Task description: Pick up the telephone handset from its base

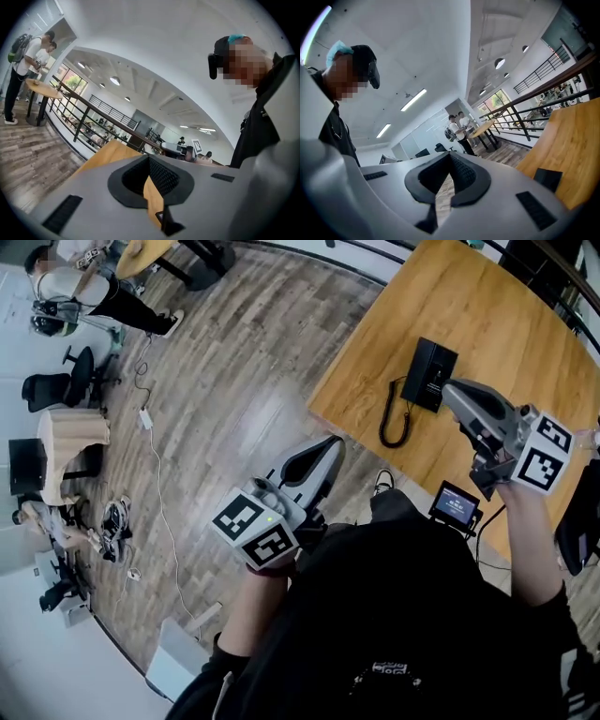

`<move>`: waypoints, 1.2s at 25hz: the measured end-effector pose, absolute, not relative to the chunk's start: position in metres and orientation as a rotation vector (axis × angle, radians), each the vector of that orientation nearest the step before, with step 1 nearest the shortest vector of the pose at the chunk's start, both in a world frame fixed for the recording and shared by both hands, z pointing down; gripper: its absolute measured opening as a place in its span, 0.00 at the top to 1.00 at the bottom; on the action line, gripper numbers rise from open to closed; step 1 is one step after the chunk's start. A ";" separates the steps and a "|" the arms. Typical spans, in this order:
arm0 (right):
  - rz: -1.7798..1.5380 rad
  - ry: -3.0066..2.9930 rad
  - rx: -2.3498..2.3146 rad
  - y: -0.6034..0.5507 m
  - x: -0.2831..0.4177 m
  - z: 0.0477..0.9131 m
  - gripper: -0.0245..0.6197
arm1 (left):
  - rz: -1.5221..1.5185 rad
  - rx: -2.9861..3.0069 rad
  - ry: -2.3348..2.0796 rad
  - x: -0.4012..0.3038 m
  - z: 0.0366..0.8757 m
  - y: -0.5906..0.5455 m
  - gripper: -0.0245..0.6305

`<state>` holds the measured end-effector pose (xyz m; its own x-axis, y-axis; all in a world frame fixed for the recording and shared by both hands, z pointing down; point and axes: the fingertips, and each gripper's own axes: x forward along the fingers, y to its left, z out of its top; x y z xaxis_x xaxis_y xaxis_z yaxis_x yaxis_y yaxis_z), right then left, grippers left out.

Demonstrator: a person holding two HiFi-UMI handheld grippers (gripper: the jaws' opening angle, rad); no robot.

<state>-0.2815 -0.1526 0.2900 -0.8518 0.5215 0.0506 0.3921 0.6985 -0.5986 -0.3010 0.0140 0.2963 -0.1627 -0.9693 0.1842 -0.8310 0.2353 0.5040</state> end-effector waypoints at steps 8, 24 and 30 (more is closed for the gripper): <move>0.955 -2.742 -0.526 -0.209 -0.237 0.284 0.94 | -0.372 1.749 -1.913 -0.288 0.276 -0.040 0.96; 0.991 -2.886 0.119 -0.279 -0.124 0.296 0.94 | -0.138 2.004 -1.511 -0.292 0.328 -0.156 0.96; 1.025 -2.896 0.239 -0.273 -0.135 0.290 0.94 | -0.124 2.132 -1.357 -0.274 0.328 -0.174 0.96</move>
